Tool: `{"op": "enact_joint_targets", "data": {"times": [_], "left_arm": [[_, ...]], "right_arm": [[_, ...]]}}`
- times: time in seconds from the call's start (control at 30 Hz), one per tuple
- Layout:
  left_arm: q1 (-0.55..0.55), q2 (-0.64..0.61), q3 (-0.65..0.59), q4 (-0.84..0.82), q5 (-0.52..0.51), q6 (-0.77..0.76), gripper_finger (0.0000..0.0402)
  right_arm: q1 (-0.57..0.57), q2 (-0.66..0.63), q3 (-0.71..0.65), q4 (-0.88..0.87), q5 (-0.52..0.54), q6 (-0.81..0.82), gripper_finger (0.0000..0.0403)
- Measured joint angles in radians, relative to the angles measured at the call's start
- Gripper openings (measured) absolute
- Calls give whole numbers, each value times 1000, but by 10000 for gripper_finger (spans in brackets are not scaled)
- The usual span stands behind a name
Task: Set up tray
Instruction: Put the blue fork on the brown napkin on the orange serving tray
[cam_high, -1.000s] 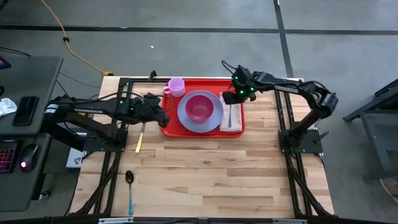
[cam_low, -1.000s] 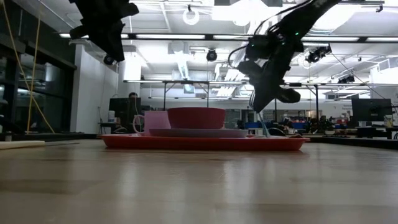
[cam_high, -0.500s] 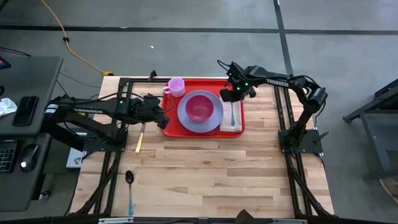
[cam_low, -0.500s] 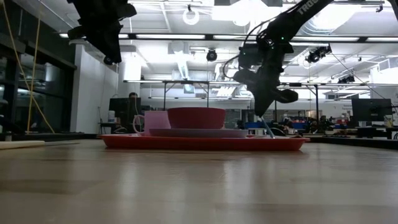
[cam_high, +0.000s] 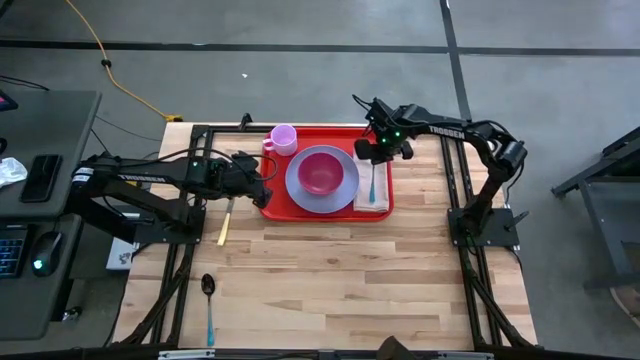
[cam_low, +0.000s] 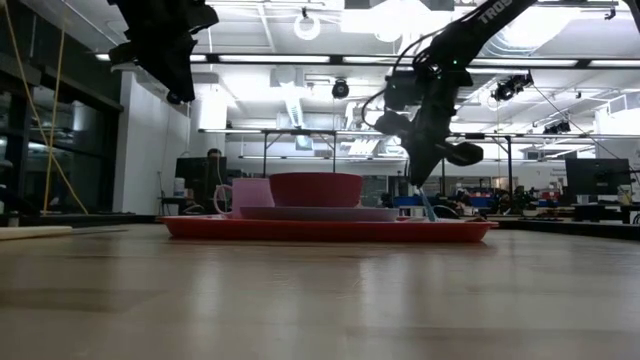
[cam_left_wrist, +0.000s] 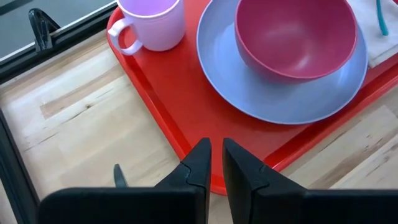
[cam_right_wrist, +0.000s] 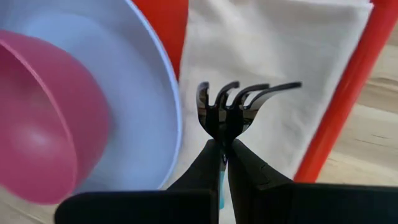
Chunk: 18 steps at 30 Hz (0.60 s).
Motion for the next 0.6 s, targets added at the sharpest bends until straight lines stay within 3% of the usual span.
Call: {"op": "enact_joint_targets", "data": {"times": [0.6], "left_arm": [[0, 0, 1, -23, -15, 61, 69]], "right_arm": [[4, 1, -77, 39, 12, 36, 0]]}}
